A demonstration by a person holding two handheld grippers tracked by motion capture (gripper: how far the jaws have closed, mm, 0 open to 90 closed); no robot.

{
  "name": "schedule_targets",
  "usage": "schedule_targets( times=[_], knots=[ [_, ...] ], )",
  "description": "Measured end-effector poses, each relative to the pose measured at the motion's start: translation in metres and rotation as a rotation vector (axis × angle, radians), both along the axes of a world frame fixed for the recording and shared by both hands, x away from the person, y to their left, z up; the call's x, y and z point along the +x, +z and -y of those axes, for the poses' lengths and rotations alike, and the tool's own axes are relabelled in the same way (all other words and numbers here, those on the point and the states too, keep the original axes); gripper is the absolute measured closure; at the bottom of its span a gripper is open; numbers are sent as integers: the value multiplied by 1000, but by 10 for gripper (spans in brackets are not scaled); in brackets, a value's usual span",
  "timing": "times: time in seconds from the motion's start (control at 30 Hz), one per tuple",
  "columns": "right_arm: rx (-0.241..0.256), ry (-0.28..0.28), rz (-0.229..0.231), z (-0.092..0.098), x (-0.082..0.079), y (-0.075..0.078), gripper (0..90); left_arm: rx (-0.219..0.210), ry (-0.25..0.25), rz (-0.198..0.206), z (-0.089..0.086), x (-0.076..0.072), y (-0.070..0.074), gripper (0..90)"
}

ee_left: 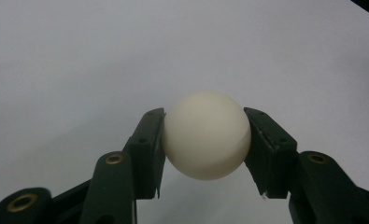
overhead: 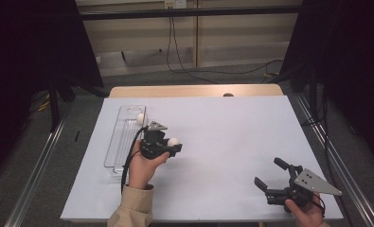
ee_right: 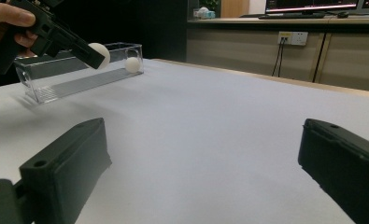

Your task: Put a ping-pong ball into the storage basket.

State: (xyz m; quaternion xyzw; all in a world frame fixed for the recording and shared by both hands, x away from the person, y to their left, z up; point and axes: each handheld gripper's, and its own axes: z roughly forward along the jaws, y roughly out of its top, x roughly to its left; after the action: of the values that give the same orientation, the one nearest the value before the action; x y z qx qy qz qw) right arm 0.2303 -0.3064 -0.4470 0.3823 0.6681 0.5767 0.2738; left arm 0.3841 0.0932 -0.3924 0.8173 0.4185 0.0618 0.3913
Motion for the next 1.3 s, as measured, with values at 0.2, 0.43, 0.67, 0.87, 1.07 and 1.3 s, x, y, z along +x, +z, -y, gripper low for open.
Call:
schedule_targets(
  times=[0.2, 0.43, 0.67, 0.87, 1.07, 1.3],
  knots=[
    [2, -1, -1, 0, 0, 0, 14, -1, 9, 7, -4, 0, 2, 512],
    [2, 3, 1, -1, 0, 0, 14, 4, 5, 5, -5, 0, 2, 511],
    [0, 1, 2, 0, 0, 0, 14, 4, 15, 8, -8, 0, 3, 511],
    [2, 0, 1, 0, 0, 0, 14, 7, 21, 10, -12, 0, 5, 511],
    [3, -1, 2, 0, 0, 0, 14, 5, 32, 11, -16, 0, 6, 512],
    [2, 0, 1, 0, 0, 0, 15, 12, 41, 15, -19, 1, 7, 512]
  ],
)
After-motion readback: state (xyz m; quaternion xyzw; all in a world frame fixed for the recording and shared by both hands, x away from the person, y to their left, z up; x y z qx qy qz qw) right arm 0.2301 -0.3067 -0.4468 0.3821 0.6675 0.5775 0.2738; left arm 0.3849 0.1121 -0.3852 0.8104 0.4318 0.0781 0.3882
